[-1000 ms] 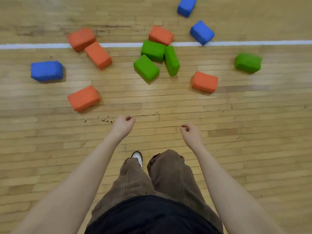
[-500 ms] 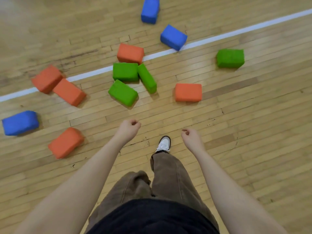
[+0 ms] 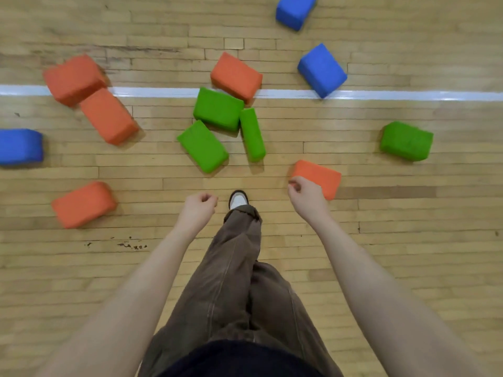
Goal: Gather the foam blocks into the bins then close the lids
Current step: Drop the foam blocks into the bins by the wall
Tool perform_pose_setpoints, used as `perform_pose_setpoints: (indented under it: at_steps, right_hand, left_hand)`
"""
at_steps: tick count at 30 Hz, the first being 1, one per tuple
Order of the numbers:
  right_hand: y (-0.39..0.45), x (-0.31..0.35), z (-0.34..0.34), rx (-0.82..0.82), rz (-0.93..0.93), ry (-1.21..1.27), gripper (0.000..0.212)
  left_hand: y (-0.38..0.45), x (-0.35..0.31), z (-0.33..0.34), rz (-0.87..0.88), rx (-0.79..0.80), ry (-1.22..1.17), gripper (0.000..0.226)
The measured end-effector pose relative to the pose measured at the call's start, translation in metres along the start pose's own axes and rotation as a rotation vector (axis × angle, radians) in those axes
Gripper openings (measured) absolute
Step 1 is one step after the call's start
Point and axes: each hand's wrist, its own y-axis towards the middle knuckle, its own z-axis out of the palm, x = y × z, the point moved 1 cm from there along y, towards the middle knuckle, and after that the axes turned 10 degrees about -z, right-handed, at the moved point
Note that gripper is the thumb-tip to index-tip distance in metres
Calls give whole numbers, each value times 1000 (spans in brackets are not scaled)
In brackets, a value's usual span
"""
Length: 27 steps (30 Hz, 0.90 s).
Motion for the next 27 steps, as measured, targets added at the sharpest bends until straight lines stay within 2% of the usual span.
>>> perform_pose_setpoints:
  at_steps: [5, 10, 14, 18, 20, 23, 25, 27]
  right_hand:
    - [89, -9, 9, 44, 29, 6, 34]
    - [201, -55, 45, 86, 37, 9, 35]
    - [293, -111, 93, 81, -20, 21, 39]
    - [372, -169, 149, 92, -159, 31, 46]
    - [403, -196, 176, 117, -221, 17, 48]
    - [440, -226, 209, 103, -343, -9, 46]
    - [459, -241, 225, 74, -435, -4, 46]
    - [471, -252, 238, 58, -505, 93, 46]
  left_hand:
    - [73, -57, 20, 15, 19, -53, 20]
    - [180, -99, 69, 74, -12, -9, 29]
    - [281, -108, 126, 158, -76, 61, 41]
    - [380, -96, 188, 210, -133, 94, 58]
    - [421, -86, 215, 234, -195, 213, 67]
    - [466, -71, 248, 313, -374, 581, 81]
    - [484, -60, 263, 375, -451, 670, 92]
    - [496, -50, 273, 440, -498, 662, 104]
